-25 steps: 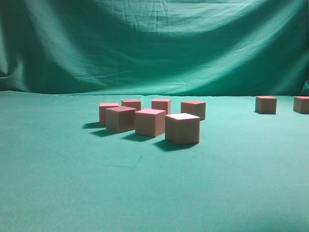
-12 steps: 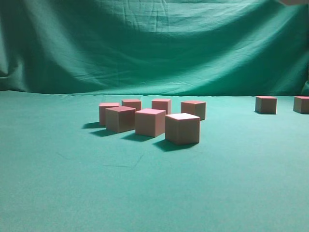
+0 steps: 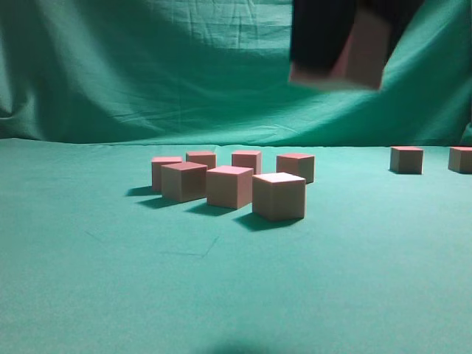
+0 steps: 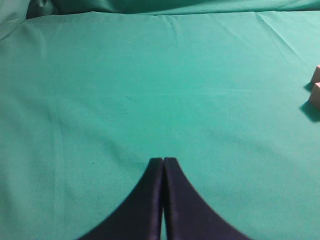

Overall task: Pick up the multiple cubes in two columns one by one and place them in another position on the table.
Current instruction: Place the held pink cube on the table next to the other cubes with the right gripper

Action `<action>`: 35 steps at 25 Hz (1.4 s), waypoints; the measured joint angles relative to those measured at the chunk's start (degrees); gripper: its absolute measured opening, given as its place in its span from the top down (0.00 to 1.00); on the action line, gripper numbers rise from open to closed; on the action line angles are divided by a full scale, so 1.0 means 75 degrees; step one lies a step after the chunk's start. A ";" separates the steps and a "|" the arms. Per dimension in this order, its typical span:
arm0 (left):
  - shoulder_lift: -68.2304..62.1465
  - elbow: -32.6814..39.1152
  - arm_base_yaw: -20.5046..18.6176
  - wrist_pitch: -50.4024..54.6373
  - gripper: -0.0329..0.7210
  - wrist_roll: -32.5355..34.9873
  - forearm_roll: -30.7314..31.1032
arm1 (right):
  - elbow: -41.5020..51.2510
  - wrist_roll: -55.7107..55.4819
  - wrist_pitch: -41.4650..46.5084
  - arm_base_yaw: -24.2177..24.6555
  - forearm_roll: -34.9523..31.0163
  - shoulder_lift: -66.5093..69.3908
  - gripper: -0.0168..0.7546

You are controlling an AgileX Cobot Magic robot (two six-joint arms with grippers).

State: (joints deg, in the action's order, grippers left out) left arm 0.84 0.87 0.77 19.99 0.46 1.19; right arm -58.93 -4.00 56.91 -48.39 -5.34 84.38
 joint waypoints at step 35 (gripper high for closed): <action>0.0000 0.0000 0.0000 0.0000 0.96 0.0000 0.0000 | -0.0066 -0.0158 -0.2198 -0.0208 0.1718 0.2300 0.64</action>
State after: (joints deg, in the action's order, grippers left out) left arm 0.84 0.87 0.77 19.99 0.46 1.19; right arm -59.43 -5.19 40.42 -49.95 7.54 101.63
